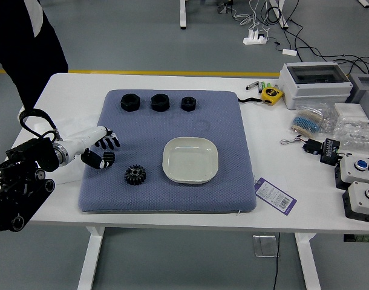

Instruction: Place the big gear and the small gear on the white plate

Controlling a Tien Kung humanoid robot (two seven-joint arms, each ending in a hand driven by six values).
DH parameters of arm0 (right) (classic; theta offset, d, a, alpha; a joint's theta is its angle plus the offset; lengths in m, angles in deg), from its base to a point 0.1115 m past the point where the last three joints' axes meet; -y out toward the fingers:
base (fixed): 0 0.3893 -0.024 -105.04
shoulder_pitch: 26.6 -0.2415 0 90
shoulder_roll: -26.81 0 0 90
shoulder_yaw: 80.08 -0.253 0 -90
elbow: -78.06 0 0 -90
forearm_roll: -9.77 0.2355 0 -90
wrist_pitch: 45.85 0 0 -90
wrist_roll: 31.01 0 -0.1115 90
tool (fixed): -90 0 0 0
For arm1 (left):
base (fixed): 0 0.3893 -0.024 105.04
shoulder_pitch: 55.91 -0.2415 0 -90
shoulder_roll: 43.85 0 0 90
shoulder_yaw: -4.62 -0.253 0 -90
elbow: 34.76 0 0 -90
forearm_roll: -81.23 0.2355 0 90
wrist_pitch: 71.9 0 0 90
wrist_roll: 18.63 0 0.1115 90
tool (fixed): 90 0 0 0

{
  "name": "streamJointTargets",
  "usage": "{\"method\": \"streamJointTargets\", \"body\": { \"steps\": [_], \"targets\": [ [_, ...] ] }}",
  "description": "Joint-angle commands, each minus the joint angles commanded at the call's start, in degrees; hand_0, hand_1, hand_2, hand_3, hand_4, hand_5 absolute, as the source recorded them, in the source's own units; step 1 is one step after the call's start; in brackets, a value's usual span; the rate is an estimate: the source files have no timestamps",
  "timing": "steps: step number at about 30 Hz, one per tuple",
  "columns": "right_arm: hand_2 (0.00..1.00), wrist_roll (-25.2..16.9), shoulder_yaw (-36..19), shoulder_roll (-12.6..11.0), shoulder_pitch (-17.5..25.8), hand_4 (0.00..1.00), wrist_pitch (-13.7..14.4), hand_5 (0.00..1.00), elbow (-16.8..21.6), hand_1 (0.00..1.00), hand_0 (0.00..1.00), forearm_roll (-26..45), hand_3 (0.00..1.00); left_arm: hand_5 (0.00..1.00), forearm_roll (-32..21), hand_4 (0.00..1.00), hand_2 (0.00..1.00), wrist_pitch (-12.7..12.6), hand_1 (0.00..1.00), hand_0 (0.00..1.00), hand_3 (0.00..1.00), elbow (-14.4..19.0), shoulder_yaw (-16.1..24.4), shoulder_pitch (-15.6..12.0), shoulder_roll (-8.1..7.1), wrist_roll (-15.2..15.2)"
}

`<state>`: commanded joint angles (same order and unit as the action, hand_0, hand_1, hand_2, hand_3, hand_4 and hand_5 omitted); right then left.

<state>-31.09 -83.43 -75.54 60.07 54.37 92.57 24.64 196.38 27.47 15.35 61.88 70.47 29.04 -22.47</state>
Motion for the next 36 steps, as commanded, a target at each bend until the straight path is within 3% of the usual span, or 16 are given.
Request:
{"method": "streamJointTargets", "body": {
  "steps": [15,19,20,25,26,36],
  "targets": [
    [0.757,0.08,-0.13,-0.02,-0.1,0.836,0.02,0.742,0.02,0.678,0.7,-0.23,0.625,0.002,0.69,0.722,0.513,0.89,0.476,0.461,0.562,-1.56,-0.07,0.02,0.04,0.57],
    [0.757,0.11,-0.17,-0.03,-0.08,0.836,0.0,0.742,0.02,0.678,0.7,-0.35,0.625,0.002,0.24,0.722,0.513,0.56,0.476,0.461,0.562,-1.05,-0.06,-0.07,-0.05,0.29],
    [0.757,0.11,-0.18,-0.04,-0.08,0.836,-0.01,0.743,0.02,0.678,0.7,-0.37,0.625,0.002,0.1,0.692,0.447,0.54,0.396,0.368,0.541,-0.91,-0.07,-0.1,-0.07,0.24],
    [0.757,0.1,-0.15,-0.03,-0.05,0.836,-0.02,0.743,0.02,0.678,0.7,-0.35,0.625,0.002,-0.42,0.692,0.447,0.37,0.396,0.368,0.541,-0.57,-0.04,-0.19,-0.13,0.01],
    [0.755,0.1,-0.16,-0.02,-0.05,0.835,-0.01,0.744,0.02,0.678,0.7,-0.35,0.624,0.002,-0.54,0.751,0.408,0.31,0.351,0.331,0.518,-0.47,-0.02,-0.19,-0.15,-0.05],
    [0.756,0.1,-0.19,-0.03,-0.03,0.835,-0.03,0.745,0.0,0.677,0.7,-0.39,0.625,0.002,-1.47,0.758,0.401,-0.1,0.342,0.324,0.512,2.16,0.29,0.19,-0.09,-0.19]
  ]
}}
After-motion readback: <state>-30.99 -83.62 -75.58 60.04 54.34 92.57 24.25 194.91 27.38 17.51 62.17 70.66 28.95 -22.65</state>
